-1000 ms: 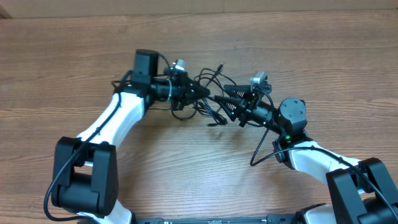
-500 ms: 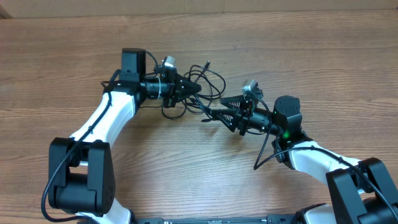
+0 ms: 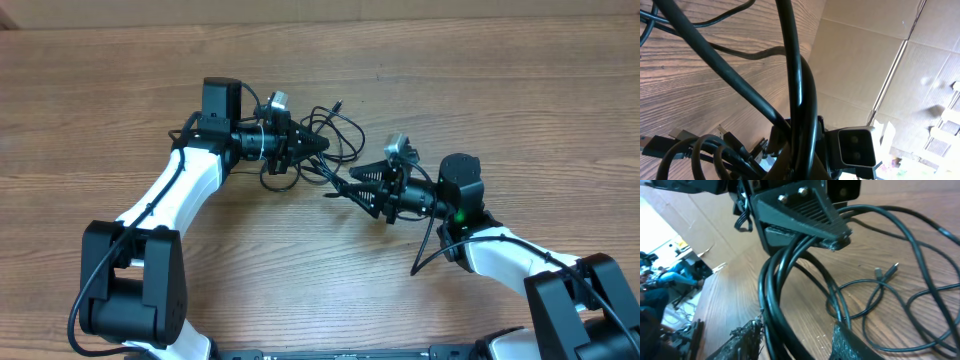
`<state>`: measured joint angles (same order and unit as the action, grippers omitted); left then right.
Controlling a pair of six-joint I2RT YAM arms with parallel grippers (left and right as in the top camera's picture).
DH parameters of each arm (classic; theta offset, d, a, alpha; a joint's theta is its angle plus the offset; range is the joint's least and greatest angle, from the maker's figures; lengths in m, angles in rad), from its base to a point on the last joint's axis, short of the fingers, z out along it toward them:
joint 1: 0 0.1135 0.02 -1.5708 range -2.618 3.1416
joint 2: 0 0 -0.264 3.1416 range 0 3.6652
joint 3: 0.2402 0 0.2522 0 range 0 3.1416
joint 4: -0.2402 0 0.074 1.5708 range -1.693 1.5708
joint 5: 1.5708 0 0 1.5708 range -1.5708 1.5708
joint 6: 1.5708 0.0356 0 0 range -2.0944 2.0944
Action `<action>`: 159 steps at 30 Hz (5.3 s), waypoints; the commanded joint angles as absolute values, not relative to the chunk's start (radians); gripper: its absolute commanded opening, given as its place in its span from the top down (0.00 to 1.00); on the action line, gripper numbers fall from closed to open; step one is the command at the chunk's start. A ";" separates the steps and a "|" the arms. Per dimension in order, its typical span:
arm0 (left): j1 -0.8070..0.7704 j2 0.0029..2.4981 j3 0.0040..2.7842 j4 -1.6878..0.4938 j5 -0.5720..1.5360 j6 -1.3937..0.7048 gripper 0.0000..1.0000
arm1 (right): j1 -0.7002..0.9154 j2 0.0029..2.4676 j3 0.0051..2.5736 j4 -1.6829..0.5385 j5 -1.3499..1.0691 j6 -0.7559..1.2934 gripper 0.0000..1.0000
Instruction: Untangle cables
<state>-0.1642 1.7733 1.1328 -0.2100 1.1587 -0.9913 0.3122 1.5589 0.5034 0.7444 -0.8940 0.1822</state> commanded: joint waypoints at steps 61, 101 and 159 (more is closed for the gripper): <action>-0.222 1.760 1.147 -0.212 1.054 -0.938 0.96 | 0.347 1.552 0.513 1.127 -0.990 0.394 0.96; -0.274 1.760 1.147 -0.213 0.776 -1.059 0.96 | 0.325 1.552 0.513 1.054 -1.043 0.458 0.96; -0.142 1.760 1.147 0.248 1.203 -1.024 0.96 | 0.371 1.552 0.513 0.928 -0.814 0.214 0.36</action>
<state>-0.1497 1.7710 1.1381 0.2771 1.1603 -1.2129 0.3729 1.5616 0.5034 0.9131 -0.8082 0.2306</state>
